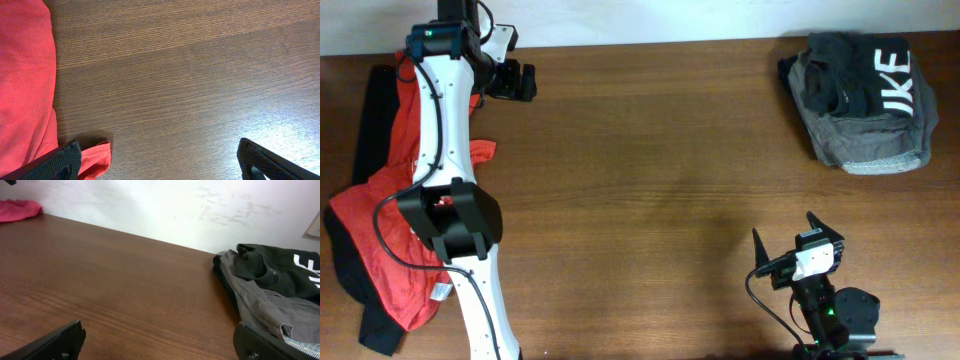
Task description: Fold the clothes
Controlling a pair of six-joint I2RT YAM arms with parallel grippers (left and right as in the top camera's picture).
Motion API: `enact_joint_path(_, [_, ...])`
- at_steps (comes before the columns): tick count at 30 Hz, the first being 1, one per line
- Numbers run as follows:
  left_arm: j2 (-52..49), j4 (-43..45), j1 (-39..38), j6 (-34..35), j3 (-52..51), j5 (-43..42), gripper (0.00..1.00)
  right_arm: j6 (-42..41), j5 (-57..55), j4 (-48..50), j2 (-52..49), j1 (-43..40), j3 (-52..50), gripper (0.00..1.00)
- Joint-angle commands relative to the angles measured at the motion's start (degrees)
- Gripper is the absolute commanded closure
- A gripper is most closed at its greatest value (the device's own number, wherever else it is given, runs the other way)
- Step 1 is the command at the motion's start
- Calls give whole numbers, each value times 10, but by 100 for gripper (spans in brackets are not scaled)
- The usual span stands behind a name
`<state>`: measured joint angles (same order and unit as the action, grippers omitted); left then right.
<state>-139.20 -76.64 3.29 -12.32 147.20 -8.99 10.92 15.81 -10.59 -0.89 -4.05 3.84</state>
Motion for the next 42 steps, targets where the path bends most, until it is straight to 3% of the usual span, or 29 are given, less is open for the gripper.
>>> enact_joint_path(1, [4, 1, -4, 7, 0, -6, 1, -5, -9, 2, 7, 3, -5, 1])
enact_joint_path(6, [71, 0, -27, 7, 0, -6, 1, -4, -9, 2, 7, 3, -5, 1])
enact_joint_path(12, [225, 14, -64, 5, -1, 14, 1, -4, -9, 2, 7, 3, -5, 1])
enact_joint_path(18, [351, 188, -66, 5, -102, 14, 1, -4, -9, 2, 7, 3, -5, 1])
enact_joint_path(23, [491, 403, -65, 5, -357, 14, 1, -4, -9, 2, 7, 3, -5, 1])
enact_joint_path(28, [642, 612, -55, 5, -680, 13, 1, -4, -9, 2, 7, 3, -5, 1])
enact_joint_path(33, [761, 719, -45, 5, -914, 13, 1, -4, -9, 2, 7, 3, -5, 2])
enact_joint_path(34, [830, 771, -42, 5, -1035, 13, 1, -4, -9, 2, 7, 3, -5, 1])
enact_joint_path(42, [990, 879, -42, 5, -1274, 13, 1, -4, -9, 2, 7, 3, -5, 1])
